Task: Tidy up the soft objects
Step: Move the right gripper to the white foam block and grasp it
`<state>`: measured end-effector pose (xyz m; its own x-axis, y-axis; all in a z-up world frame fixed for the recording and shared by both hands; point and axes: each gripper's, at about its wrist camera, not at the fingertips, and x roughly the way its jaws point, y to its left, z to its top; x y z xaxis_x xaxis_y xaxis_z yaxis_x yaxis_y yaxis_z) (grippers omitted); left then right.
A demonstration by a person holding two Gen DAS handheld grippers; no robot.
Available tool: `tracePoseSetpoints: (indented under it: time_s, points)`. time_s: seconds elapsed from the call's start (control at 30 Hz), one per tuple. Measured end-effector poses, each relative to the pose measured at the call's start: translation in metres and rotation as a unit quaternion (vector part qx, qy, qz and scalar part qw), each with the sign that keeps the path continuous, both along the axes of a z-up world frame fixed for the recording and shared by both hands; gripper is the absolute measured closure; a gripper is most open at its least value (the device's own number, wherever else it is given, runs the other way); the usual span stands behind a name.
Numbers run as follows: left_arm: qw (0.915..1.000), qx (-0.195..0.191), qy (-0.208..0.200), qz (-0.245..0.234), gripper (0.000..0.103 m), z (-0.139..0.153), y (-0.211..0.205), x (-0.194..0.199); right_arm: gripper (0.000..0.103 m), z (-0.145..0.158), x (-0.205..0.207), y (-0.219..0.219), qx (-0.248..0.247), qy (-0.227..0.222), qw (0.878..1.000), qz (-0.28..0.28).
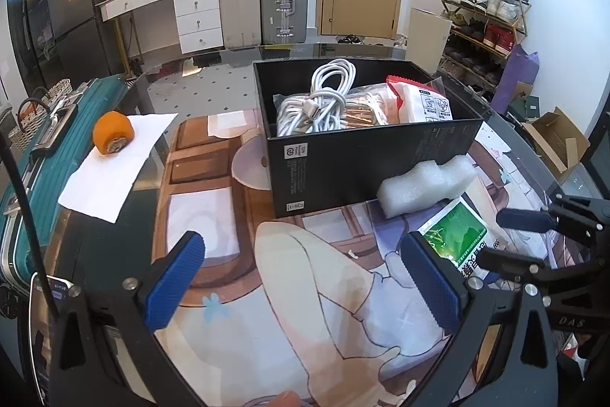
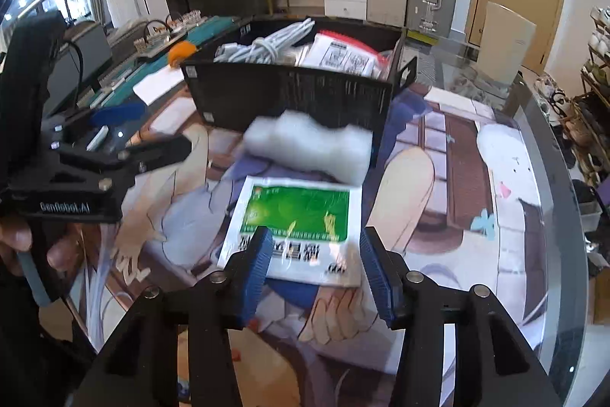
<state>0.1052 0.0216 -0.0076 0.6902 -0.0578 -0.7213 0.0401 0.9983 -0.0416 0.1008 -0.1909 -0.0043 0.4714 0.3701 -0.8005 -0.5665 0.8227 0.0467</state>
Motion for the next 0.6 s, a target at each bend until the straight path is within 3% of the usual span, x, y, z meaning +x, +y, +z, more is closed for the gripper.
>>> tracePoseSetpoints:
  time_s: [0.1,0.2,0.33,0.4,0.6]
  points:
    - [1.0,0.003,0.006,0.0,0.0,-0.002,0.0,0.001,0.041,0.001,0.012,0.003,0.004,-0.001,1.0,-0.007]
    - [1.0,0.005,0.006,0.003,0.0,-0.004,0.003,-0.001,0.022,0.004,0.022,0.007,0.017,-0.001,1.0,-0.012]
    - [0.9999,-0.002,0.006,0.014,0.0,-0.005,0.013,-0.003,0.012,0.004,0.038,0.024,0.018,-0.003,0.999,-0.026]
    - [0.9998,-0.003,0.008,0.018,0.0,-0.007,0.019,-0.004,0.003,0.002,0.045,0.033,0.01,0.001,0.999,-0.039]
    - [0.9991,-0.013,0.014,0.037,0.0,-0.013,0.04,-0.009,0.001,-0.008,0.058,0.055,-0.01,0.008,0.997,-0.07]
